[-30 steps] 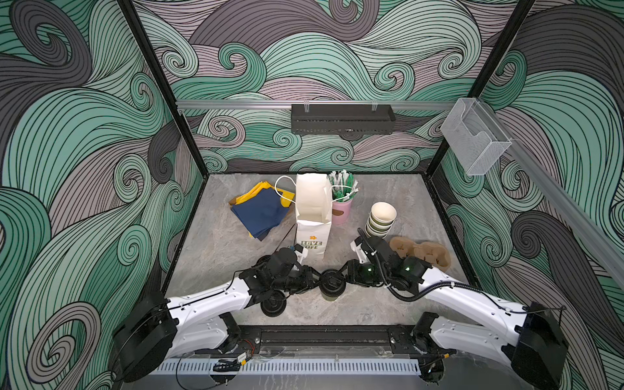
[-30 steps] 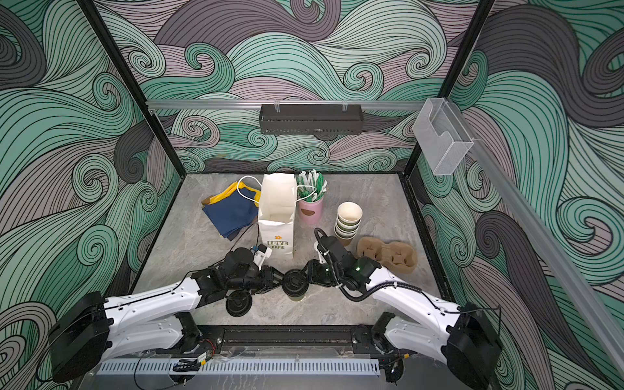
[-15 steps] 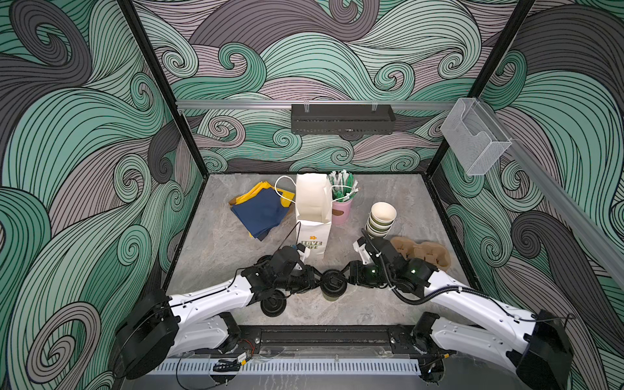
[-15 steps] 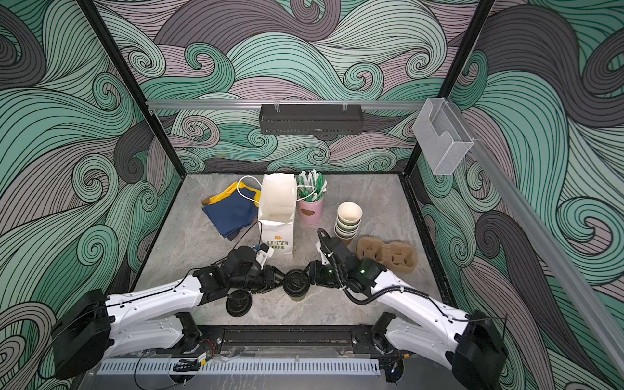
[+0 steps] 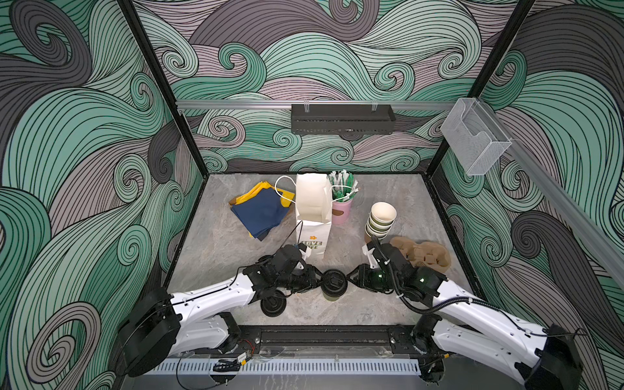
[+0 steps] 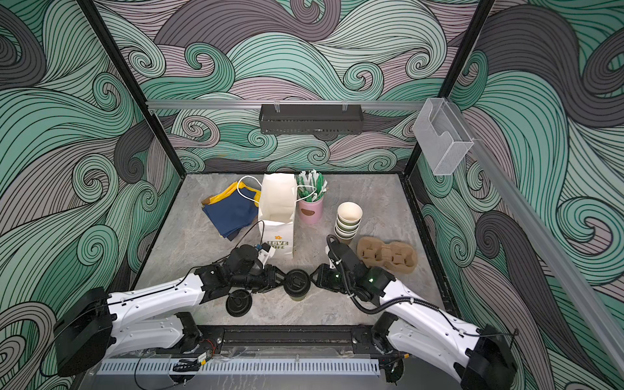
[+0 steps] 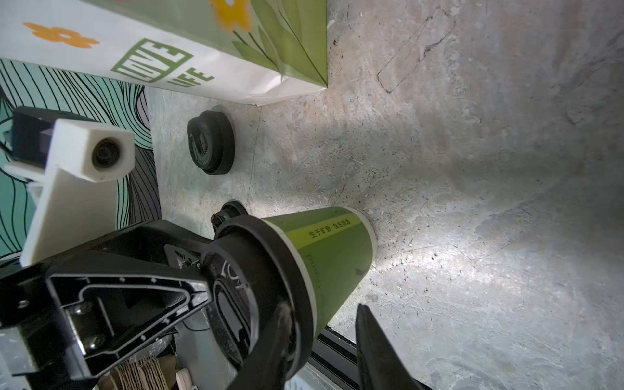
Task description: Pack the takeout coffee
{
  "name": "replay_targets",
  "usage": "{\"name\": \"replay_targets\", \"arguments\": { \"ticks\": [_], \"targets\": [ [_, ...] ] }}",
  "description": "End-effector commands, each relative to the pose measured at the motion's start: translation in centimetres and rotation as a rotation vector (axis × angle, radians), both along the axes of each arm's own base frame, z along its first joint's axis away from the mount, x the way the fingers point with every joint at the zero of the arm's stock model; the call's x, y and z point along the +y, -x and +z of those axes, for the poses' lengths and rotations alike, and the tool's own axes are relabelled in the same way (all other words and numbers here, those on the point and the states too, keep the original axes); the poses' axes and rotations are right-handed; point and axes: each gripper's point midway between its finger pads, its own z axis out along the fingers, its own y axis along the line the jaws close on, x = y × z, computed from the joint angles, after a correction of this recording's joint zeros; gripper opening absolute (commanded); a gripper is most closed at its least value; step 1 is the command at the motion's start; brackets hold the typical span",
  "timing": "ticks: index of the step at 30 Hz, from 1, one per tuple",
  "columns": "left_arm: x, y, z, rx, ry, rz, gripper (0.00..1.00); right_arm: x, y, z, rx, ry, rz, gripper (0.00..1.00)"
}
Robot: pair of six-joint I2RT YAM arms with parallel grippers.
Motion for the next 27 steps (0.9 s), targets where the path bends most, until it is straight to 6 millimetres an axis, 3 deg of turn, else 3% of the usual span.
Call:
{"name": "replay_targets", "arguments": {
  "ticks": [1, 16, 27],
  "targets": [
    [2.6, 1.9, -4.8, 0.102, -0.193, -0.009, 0.36, 1.2, -0.4, 0.2, 0.018, -0.062, -0.006, 0.33],
    [3.1, 2.1, -5.5, 0.114, -0.223, -0.009, 0.36, 0.5, 0.8, -3.7, 0.159, 0.003, -0.029, 0.18],
    [3.2, 2.0, -5.6, 0.116, -0.231, -0.002, 0.36, -0.6, 2.6, -5.6, 0.223, 0.079, 0.03, 0.15]
  ]
}}
